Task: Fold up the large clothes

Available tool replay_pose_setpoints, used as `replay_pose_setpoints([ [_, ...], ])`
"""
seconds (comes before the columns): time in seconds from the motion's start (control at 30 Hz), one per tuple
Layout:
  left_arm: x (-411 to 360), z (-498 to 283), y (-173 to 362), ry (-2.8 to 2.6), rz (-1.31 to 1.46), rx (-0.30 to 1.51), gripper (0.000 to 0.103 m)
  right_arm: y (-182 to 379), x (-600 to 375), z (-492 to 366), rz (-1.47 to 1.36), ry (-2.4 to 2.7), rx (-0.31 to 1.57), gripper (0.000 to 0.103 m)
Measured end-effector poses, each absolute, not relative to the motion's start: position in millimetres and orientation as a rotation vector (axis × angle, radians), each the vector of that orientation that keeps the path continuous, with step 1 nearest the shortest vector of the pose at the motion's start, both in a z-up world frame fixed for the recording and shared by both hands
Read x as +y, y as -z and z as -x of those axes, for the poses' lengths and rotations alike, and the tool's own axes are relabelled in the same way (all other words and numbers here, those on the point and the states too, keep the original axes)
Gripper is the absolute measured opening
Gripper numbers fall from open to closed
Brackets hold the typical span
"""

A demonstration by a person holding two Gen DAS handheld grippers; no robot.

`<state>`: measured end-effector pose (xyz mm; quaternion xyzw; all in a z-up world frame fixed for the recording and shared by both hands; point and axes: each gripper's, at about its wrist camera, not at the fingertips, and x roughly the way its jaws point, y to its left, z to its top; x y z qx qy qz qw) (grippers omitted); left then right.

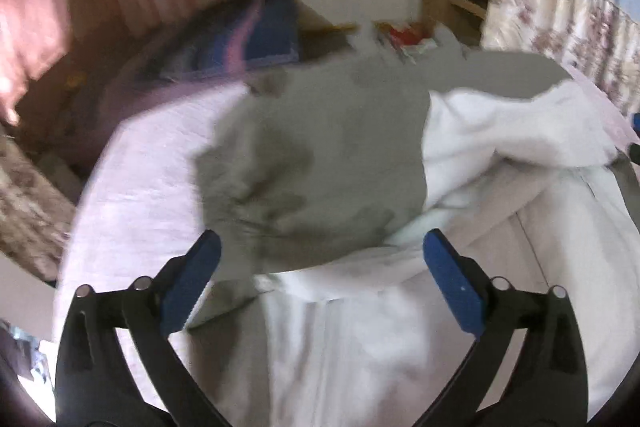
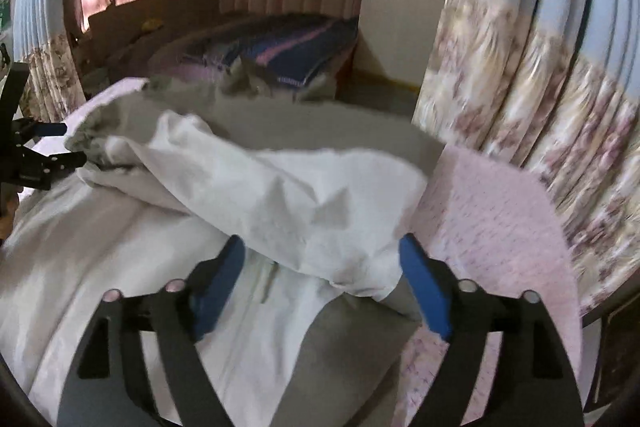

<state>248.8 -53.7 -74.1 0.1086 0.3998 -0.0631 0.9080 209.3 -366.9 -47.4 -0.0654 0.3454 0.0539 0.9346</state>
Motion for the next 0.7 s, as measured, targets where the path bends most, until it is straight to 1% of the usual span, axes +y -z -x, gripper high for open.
replay_pose_setpoints([
  [0.1,-42,-227,52,0.139,-0.188,0.815,0.100,25,-362,-188,0.110,-0.080,0.647,0.100],
  [0.13,-39,-222,47,0.134,-0.177,0.808,0.100,20,-361,-182,0.103,-0.074,0.635,0.101],
  [0.33,-9,-177,17,0.081,-0.126,0.742,0.100,-10,-348,-131,0.125,0.090,0.529,0.101],
  [0.43,1,-157,7,0.037,-0.093,0.707,0.100,-17,-338,-98,0.138,0.273,0.414,0.101],
  [0.47,5,-151,5,0.022,-0.081,0.700,0.100,-17,-339,-94,0.133,0.290,0.414,0.101],
  [0.6,16,-131,8,0.035,-0.045,0.714,0.100,-4,-345,-81,0.017,0.153,0.523,0.101],
  [0.7,18,-107,22,0.051,-0.061,0.743,0.100,10,-349,-64,-0.042,0.140,0.564,0.101],
])
